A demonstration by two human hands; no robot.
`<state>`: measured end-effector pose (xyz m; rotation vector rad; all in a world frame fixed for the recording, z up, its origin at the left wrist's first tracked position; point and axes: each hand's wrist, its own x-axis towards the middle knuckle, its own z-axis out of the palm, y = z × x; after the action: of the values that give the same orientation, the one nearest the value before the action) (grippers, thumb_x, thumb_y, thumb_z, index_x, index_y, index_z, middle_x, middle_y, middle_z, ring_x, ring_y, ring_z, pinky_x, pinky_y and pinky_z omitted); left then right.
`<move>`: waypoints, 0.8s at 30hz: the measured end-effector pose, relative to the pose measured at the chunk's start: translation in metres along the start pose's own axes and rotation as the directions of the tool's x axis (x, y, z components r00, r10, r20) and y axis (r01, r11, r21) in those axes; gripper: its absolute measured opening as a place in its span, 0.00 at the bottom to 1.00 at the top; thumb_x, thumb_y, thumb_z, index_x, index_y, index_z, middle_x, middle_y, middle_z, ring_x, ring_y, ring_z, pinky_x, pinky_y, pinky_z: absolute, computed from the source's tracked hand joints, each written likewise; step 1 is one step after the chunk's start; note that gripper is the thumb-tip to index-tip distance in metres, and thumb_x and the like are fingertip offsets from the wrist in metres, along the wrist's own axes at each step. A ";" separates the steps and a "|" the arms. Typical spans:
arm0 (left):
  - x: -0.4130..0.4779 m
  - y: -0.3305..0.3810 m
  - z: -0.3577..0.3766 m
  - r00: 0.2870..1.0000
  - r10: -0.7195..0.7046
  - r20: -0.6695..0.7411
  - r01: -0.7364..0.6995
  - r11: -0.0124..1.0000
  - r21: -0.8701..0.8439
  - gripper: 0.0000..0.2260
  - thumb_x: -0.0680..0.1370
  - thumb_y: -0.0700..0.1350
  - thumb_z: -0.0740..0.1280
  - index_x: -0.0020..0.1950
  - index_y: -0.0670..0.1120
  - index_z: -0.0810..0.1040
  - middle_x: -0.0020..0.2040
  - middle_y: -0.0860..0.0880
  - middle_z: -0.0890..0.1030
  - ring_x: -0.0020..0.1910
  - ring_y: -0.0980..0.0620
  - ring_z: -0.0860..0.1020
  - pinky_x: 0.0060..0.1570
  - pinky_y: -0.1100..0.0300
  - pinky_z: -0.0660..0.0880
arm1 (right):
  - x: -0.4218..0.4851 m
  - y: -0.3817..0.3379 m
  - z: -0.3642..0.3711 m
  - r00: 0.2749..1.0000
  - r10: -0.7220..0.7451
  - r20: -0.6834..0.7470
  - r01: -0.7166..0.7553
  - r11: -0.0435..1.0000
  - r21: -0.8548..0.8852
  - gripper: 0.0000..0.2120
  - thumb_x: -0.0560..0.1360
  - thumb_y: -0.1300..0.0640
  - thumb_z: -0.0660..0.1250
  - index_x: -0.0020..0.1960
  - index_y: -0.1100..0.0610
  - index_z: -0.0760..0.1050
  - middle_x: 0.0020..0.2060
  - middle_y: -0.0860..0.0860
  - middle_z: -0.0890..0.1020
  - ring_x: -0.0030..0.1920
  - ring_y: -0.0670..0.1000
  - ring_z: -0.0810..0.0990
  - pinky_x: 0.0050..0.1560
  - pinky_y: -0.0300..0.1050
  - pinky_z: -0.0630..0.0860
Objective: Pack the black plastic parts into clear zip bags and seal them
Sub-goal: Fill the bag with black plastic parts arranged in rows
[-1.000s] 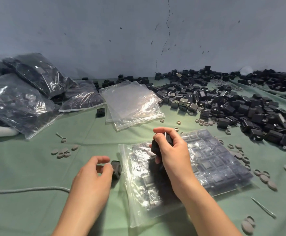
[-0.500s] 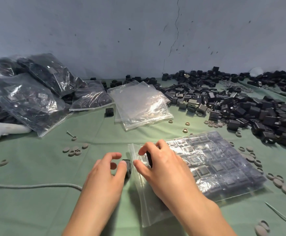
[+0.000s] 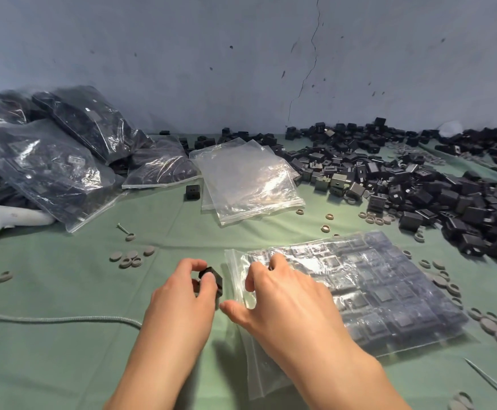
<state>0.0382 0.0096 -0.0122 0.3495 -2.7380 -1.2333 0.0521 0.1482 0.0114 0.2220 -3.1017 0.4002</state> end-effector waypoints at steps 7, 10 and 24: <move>-0.001 0.004 0.003 0.997 -0.062 0.037 0.069 0.965 -0.254 0.06 0.80 0.46 0.64 0.55 0.54 0.77 0.40 0.51 0.82 0.39 0.50 0.81 0.42 0.56 0.77 | -0.004 -0.005 0.001 0.998 0.014 -0.068 -0.012 1.000 0.029 0.10 0.81 0.46 0.55 0.53 0.49 0.70 0.46 0.49 0.66 0.50 0.57 0.79 0.40 0.50 0.64; -0.002 0.010 0.005 0.980 -0.138 0.144 0.192 0.848 -0.494 0.06 0.80 0.40 0.65 0.54 0.49 0.78 0.41 0.47 0.84 0.38 0.49 0.83 0.49 0.50 0.81 | -0.005 -0.001 -0.001 0.996 0.041 -0.084 -0.030 0.991 0.129 0.10 0.81 0.44 0.55 0.50 0.48 0.68 0.46 0.48 0.69 0.48 0.57 0.78 0.41 0.51 0.67; -0.007 0.028 0.023 0.914 -0.018 0.406 0.316 0.659 -0.682 0.08 0.79 0.36 0.65 0.52 0.31 0.79 0.44 0.37 0.80 0.44 0.47 0.75 0.48 0.51 0.69 | -0.011 0.006 -0.001 0.955 0.021 -0.296 0.064 0.959 0.276 0.11 0.79 0.39 0.57 0.50 0.45 0.68 0.46 0.45 0.71 0.45 0.51 0.77 0.45 0.51 0.74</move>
<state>0.0359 0.0463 -0.0065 0.2975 -2.1687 -2.5434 0.0621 0.1562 0.0109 0.1769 -2.7358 0.7976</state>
